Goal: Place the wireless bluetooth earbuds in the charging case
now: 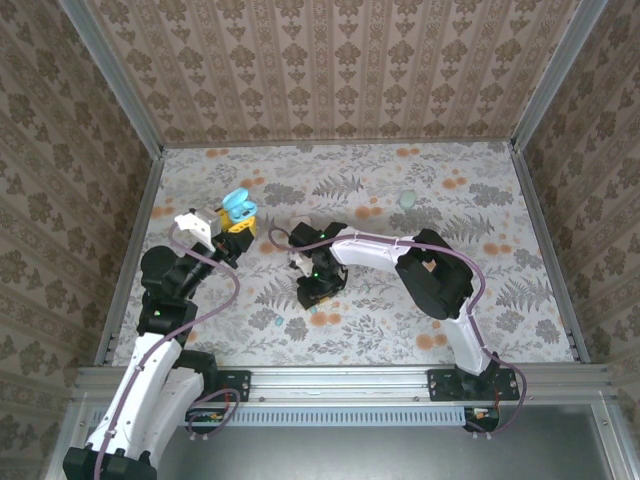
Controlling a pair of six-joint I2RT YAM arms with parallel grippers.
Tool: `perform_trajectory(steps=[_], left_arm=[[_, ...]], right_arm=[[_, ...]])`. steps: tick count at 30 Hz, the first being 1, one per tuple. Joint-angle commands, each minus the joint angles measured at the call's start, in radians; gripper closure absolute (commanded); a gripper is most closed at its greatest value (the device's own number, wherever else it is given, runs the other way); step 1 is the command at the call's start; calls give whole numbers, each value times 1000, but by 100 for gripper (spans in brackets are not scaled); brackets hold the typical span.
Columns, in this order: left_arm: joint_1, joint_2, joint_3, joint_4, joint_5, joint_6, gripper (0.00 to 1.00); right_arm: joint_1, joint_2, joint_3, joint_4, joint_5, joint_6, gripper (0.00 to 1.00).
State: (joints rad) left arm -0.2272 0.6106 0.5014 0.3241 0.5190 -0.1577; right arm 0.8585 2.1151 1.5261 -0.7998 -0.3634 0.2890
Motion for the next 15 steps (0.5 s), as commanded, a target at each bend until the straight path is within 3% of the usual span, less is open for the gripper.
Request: perform_trajectory(steps=[1,6,15], left_arm=[[6,-5,6,1,0,-12,63],[7,2,10,5,6,-16,64],[6,3,11,5,4,-23,63]], right_arm=[[8,-50,-49,-43,-54,-13,66],[13,-85,-96,-17,-127,19,65],[25,-112,-124,-42,-92,47,63]])
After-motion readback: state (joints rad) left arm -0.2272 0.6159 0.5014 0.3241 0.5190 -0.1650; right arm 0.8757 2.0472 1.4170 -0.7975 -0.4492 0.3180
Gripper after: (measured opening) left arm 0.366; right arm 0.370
